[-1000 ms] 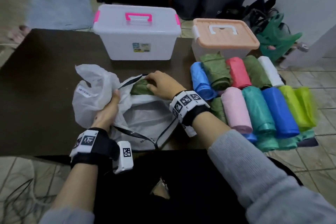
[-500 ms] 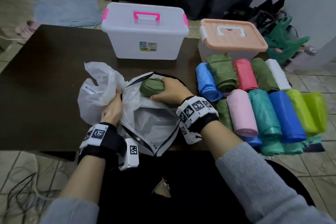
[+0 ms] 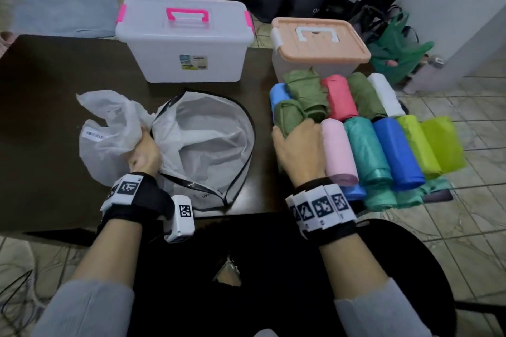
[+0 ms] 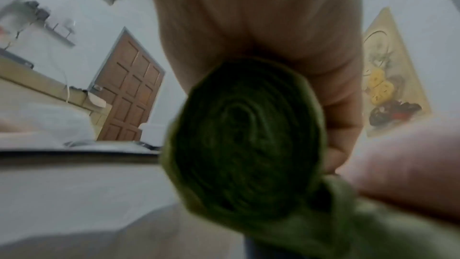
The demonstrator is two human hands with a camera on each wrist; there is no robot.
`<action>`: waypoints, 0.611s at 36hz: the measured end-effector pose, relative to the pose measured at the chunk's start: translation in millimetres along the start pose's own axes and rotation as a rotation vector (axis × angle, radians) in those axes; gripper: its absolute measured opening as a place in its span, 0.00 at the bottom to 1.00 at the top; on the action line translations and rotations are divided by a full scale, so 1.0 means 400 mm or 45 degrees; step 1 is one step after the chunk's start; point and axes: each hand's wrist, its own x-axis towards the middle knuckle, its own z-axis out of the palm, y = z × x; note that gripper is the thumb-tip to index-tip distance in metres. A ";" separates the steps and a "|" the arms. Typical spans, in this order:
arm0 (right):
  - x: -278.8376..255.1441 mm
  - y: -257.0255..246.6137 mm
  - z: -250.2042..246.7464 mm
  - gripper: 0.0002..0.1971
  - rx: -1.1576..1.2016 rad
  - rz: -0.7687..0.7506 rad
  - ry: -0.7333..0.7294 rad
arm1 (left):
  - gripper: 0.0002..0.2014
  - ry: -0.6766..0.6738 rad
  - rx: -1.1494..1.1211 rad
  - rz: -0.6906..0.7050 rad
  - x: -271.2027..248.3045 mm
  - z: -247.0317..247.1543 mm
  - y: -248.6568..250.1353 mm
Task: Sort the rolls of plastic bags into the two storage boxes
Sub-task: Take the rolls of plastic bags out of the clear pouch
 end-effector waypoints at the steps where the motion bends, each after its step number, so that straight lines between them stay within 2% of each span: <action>1: -0.007 0.011 0.019 0.28 -0.116 0.008 -0.003 | 0.28 0.006 -0.016 0.001 0.001 0.001 -0.001; 3: -0.017 0.029 0.054 0.28 -0.320 0.010 -0.026 | 0.28 0.022 -0.011 0.010 0.000 0.001 -0.003; 6: -0.024 0.034 0.082 0.28 -0.441 0.003 -0.038 | 0.28 0.044 0.016 0.002 -0.003 -0.002 -0.004; 16: -0.027 0.002 0.085 0.31 -0.306 0.088 -0.030 | 0.27 0.063 0.029 0.020 -0.022 -0.005 0.000; 20: -0.028 0.002 0.070 0.32 -0.362 -0.053 0.107 | 0.26 0.079 0.043 0.046 -0.027 -0.007 0.001; 22: -0.025 0.007 0.069 0.33 -0.331 -0.187 0.073 | 0.26 0.074 0.034 0.050 -0.025 -0.006 0.000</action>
